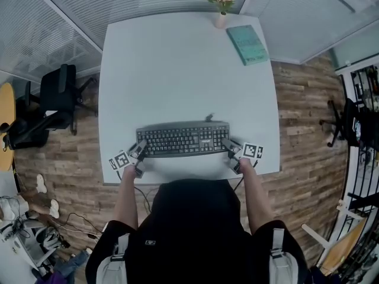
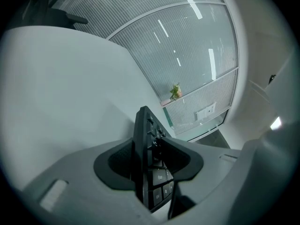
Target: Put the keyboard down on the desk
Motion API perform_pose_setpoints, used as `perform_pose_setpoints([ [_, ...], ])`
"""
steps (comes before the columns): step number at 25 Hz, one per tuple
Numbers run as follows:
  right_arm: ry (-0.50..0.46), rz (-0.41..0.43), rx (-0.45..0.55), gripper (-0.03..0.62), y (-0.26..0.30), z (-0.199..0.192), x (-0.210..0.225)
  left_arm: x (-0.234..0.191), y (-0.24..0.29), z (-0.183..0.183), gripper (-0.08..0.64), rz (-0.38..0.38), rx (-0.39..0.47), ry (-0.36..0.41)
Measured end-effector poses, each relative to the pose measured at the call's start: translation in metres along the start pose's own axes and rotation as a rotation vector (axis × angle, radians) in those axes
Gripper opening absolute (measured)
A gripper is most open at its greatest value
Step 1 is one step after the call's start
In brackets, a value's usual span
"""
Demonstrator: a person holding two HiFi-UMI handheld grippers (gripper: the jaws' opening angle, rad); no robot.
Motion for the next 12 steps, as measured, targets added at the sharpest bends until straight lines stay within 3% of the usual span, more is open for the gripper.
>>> perform_pose_setpoints([
  [12, -0.016, -0.082, 0.012, 0.158, 0.003, -0.0006, 0.007, -0.0049, 0.0043, 0.0029, 0.184, 0.098, 0.003, 0.083],
])
Point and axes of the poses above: the fingertips, and each gripper's own axes: y forward along the fingers, x to its right, z out of its top, the point moved 3 cm from there along -y, backward along the fingers, and after that the axes turned 1 degree about y, right-handed, at the moved point
